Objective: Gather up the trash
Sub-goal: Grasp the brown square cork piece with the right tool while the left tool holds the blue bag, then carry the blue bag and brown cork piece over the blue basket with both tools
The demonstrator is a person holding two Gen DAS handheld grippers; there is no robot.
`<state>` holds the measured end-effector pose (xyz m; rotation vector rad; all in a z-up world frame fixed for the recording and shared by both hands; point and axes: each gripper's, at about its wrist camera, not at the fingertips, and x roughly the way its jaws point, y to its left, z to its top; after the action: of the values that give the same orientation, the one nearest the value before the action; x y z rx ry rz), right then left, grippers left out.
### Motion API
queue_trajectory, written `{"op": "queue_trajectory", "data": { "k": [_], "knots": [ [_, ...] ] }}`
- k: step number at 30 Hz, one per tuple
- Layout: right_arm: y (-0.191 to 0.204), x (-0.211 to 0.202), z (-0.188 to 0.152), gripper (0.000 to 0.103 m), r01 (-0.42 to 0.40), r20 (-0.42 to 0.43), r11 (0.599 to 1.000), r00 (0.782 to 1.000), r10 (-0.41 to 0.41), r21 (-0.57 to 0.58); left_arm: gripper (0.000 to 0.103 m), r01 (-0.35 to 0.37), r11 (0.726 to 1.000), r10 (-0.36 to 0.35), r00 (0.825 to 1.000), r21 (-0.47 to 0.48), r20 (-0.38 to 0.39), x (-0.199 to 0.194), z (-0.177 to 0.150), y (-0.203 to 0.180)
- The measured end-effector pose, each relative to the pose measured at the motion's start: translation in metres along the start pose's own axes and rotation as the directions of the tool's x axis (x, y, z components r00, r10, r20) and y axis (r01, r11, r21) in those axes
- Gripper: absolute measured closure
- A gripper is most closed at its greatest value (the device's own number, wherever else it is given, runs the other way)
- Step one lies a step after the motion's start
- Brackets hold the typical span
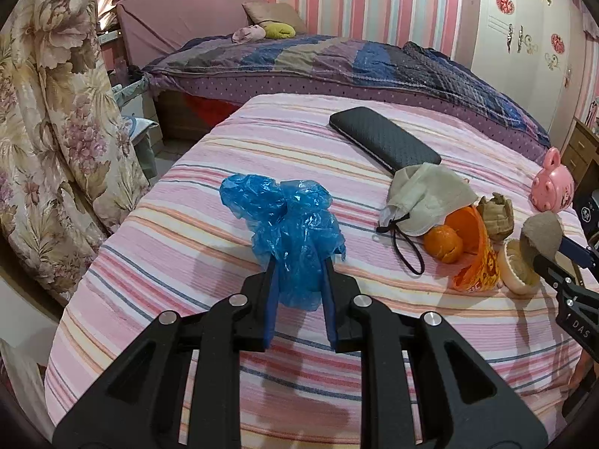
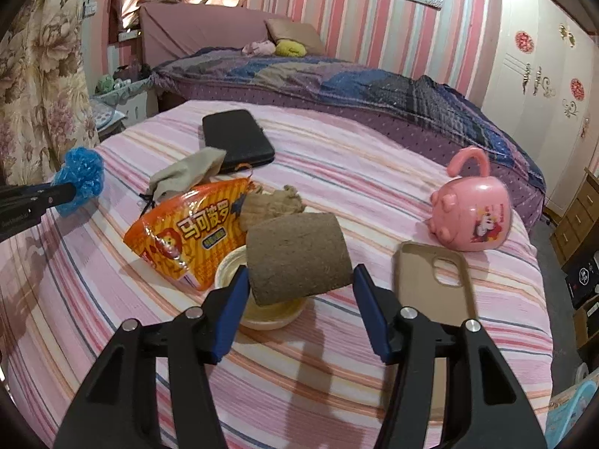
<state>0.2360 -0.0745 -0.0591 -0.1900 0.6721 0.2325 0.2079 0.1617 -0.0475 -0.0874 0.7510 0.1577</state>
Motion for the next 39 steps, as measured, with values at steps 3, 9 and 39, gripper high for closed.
{"op": "queue_trajectory", "data": {
  "k": [3,9,39],
  "knots": [
    [-0.008,-0.008,-0.002,0.047,0.003,0.010,1.000,1.000,-0.003,0.015,0.084,0.006,1.000,-0.006,1.000,0.000,0.008,-0.005,-0.002,-0.002],
    [-0.027,-0.029,-0.018,0.047,0.022,0.013,0.999,1.000,-0.023,0.047,0.084,0.012,1.000,-0.013,1.000,0.015,0.018,-0.020,-0.011,-0.015],
    [-0.128,-0.146,-0.099,0.047,0.113,0.050,0.971,0.991,-0.126,0.212,0.084,0.078,0.989,-0.088,0.993,0.128,0.074,-0.103,-0.082,-0.118]
  ]
}}
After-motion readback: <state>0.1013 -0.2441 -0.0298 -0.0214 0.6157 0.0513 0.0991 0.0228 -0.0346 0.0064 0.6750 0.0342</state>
